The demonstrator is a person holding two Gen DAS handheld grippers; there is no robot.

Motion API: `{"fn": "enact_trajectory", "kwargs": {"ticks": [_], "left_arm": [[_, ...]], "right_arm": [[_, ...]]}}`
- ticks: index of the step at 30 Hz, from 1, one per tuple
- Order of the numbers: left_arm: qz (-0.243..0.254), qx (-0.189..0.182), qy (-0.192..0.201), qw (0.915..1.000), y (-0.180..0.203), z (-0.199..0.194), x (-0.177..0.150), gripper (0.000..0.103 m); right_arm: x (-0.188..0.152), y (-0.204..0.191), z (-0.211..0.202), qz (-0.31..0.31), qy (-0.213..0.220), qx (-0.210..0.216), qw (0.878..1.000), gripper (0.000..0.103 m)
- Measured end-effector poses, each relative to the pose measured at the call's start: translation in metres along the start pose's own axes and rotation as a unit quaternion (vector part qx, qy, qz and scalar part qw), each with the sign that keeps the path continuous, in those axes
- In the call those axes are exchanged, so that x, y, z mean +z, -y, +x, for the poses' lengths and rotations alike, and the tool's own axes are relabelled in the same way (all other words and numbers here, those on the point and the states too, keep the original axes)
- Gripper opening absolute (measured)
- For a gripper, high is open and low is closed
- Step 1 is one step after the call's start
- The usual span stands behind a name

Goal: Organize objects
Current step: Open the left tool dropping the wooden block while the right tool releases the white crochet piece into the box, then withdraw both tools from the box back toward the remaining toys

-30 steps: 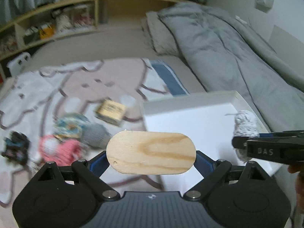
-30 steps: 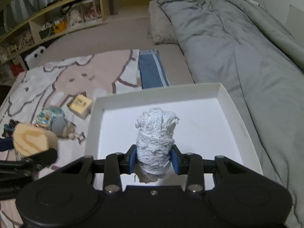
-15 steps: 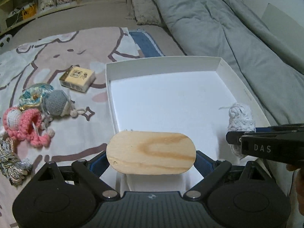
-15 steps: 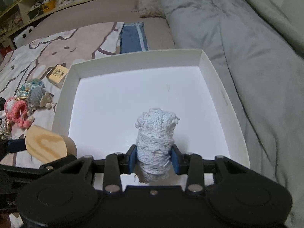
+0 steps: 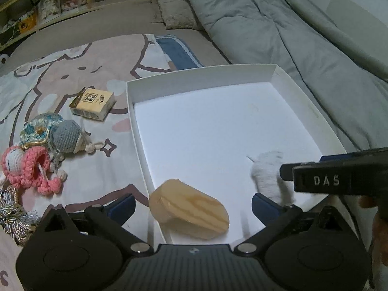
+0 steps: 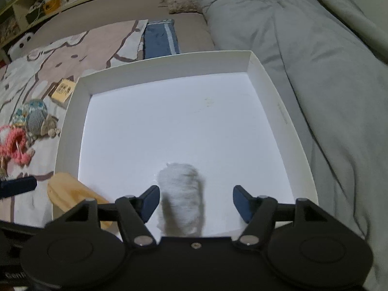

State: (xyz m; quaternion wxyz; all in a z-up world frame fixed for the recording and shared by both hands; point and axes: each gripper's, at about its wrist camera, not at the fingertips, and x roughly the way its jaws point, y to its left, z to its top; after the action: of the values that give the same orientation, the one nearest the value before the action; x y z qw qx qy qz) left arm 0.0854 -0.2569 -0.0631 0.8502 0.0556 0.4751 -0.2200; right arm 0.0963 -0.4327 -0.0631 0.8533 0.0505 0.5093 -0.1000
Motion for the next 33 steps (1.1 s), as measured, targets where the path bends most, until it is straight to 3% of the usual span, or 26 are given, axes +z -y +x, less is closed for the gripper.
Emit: {"fn": "enact_trajectory", "kwargs": {"ticks": [25, 33], "left_arm": [[0.013, 0.007, -0.004, 0.9999, -0.005, -0.009, 0.004, 0.101], [0.021, 0.011, 0.008, 0.9997, -0.008, -0.026, 0.011, 0.101]], "right_arm": [[-0.003, 0.001, -0.008, 0.010, 0.009, 0.004, 1.000, 0.068], [-0.002, 0.005, -0.035, 0.026, 0.045, 0.009, 0.999, 0.068]]}}
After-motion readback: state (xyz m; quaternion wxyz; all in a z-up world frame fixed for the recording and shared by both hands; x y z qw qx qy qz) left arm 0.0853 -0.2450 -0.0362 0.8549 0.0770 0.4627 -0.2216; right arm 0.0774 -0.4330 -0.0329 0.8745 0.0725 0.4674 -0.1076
